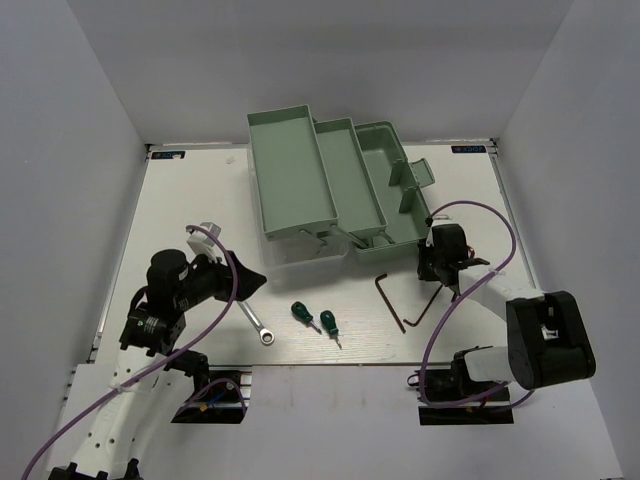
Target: Sort the tools into containers
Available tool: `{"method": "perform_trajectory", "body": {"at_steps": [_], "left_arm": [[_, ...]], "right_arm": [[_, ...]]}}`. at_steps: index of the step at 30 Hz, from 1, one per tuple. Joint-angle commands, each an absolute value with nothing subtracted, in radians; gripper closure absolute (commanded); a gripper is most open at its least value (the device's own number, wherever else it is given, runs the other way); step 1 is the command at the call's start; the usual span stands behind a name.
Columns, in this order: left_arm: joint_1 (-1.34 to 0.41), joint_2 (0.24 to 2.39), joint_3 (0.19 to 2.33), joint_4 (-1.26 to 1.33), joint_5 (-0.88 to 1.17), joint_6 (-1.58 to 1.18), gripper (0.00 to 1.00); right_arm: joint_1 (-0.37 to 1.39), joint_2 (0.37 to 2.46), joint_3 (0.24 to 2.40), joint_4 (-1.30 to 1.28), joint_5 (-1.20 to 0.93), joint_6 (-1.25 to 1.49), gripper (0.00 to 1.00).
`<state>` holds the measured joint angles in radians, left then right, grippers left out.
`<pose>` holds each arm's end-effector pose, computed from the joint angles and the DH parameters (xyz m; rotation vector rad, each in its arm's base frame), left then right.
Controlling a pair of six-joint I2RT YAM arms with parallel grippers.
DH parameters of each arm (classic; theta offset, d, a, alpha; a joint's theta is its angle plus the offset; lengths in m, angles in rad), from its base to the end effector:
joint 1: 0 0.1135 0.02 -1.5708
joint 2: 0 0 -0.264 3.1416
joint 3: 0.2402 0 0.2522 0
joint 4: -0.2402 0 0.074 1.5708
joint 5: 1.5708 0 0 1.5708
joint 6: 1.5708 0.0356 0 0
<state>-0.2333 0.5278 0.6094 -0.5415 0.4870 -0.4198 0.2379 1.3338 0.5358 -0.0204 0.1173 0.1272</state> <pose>0.1184 -0.0453 0.2794 0.1249 2.0885 -0.8982 0.2408 0.0541 0.1568 -0.0766 2.3809 0.0333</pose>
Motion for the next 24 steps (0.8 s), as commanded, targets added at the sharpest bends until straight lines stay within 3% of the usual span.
{"method": "perform_trajectory", "body": {"at_steps": [1,11,19,22,23,24], "left_arm": [[-0.236,0.512,0.621,-0.564,0.502,-0.423,0.28],[-0.236,0.512,0.6,-0.503,0.529,-0.443,0.28],[-0.236,0.512,0.6,-0.503,0.529,-0.443,0.28],[-0.236,0.512,0.591,-0.503,0.529,-0.443,0.28],[-0.236,0.512,0.591,-0.503,0.529,-0.443,0.28],[-0.236,0.512,0.591,-0.503,0.529,-0.443,0.28]], "right_arm": [[0.241,1.304,0.563,-0.105,0.097,0.109,0.94],[0.242,1.138,0.587,-0.441,0.011,-0.051,0.98],[0.238,1.134,0.617,-0.594,0.011,-0.135,0.98],[0.236,1.164,0.609,-0.575,0.009,-0.126,0.89],[0.236,1.172,0.611,-0.571,0.009,-0.121,0.7],[0.236,1.192,0.612,-0.563,0.011,-0.108,0.61]]}}
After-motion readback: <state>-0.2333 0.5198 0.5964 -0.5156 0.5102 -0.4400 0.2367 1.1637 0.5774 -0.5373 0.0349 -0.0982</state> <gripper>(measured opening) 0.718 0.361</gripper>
